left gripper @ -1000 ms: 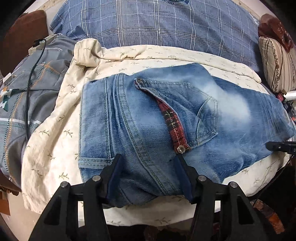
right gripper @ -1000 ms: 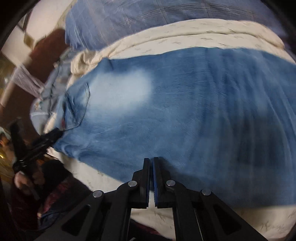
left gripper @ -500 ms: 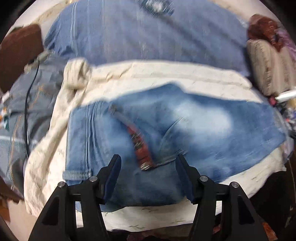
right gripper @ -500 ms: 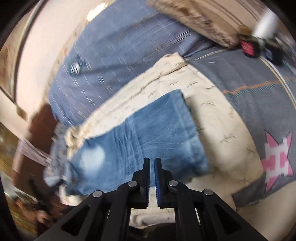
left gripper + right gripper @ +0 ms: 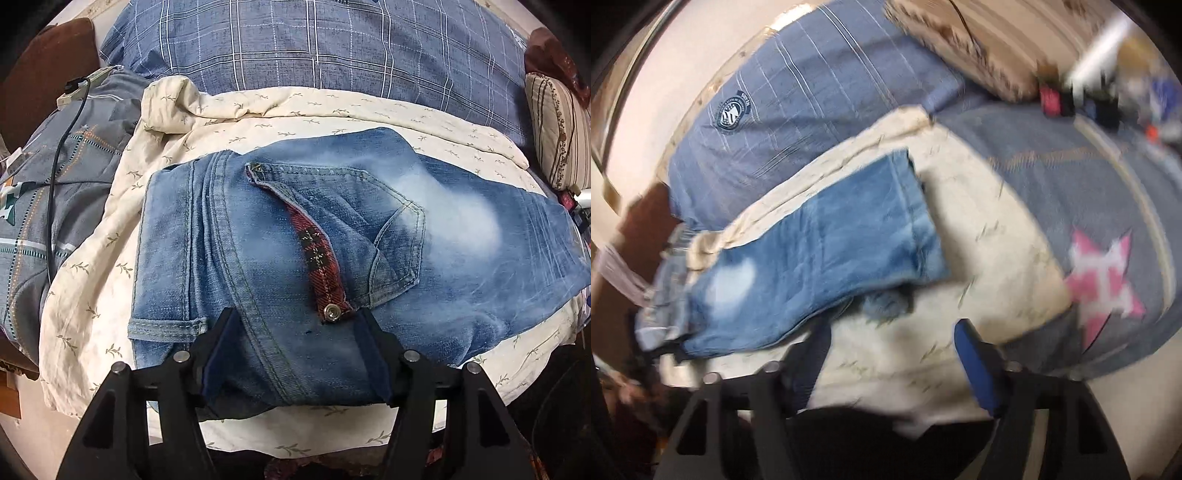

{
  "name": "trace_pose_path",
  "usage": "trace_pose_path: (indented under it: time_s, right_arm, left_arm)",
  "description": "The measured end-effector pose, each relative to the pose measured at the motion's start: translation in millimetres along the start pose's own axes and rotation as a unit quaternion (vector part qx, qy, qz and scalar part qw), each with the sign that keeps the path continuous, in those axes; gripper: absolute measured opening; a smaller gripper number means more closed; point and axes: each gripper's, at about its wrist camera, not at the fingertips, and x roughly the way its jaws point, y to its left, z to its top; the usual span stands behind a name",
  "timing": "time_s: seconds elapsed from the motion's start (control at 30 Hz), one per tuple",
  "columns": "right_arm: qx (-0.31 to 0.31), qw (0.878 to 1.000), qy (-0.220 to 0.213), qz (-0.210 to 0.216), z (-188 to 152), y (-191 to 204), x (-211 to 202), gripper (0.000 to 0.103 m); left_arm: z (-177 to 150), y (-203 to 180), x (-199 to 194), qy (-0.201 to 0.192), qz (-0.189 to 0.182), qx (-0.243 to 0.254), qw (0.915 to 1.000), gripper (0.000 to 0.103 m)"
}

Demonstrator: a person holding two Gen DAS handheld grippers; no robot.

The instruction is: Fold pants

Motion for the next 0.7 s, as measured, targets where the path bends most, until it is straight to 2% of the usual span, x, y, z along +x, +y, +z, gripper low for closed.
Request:
trace_pose_path:
  time_s: [0.07, 0.23, 0.33, 0.4, 0.43, 0.47, 0.57, 0.6, 0.67, 0.7]
  right_arm:
    - [-0.009, 1.0, 0.001, -0.019, 0.9, 0.0, 8.2, 0.073]
    - [-0.038, 0.999, 0.006, -0.016, -3.8, 11.1, 20.3, 0.071]
    - [-0.06, 0.998, 0.005, -0.015, -3.1, 19.8, 30.5, 0.062]
    - [-0.076, 0.997, 0.001, -0.027, -0.8, 25.3, 36.5, 0.051]
    - [-0.085, 0.996, 0.004, -0.03, 1.4, 28.2, 42.2, 0.039]
    - [-0.09, 0.995, 0.006, -0.034, 2.8, 30.0, 45.9, 0.035]
    - [-0.117, 0.992, 0.004, -0.051, 4.6, 36.9, 50.2, 0.026]
    - [-0.127, 0.99, 0.001, -0.059, 6.6, 39.5, 50.2, 0.025]
    - [-0.163, 0.981, -0.027, -0.097, 11.7, 49.9, 41.6, 0.022]
    - [-0.19, 0.97, -0.054, -0.14, 13.6, 57.4, 35.1, 0.021]
  left_arm:
    - [-0.4, 0.5, -0.7, 0.0, 0.0, 0.0, 1.0, 0.066]
    - [-0.8, 1.5, -1.0, 0.002, -0.001, -0.004, 1.0, 0.066]
    - [0.2, 0.4, 0.4, 0.002, 0.001, -0.004, 1.0, 0.067]
    - [0.6, 0.9, 0.9, 0.002, 0.001, -0.003, 1.0, 0.067]
    - [0.6, 1.3, 0.8, 0.002, 0.0, -0.003, 1.0, 0.067]
    - [0.5, 1.5, 0.9, 0.002, 0.0, -0.003, 1.0, 0.067]
    - [0.2, 2.7, 0.2, 0.004, -0.002, -0.003, 1.0, 0.067]
    - [0.3, 1.7, 0.5, 0.004, -0.002, -0.004, 1.0, 0.067]
    - [0.7, 1.4, 0.6, 0.005, 0.001, -0.003, 1.0, 0.067]
    - [0.7, 1.2, 0.5, 0.005, 0.002, -0.003, 1.0, 0.067]
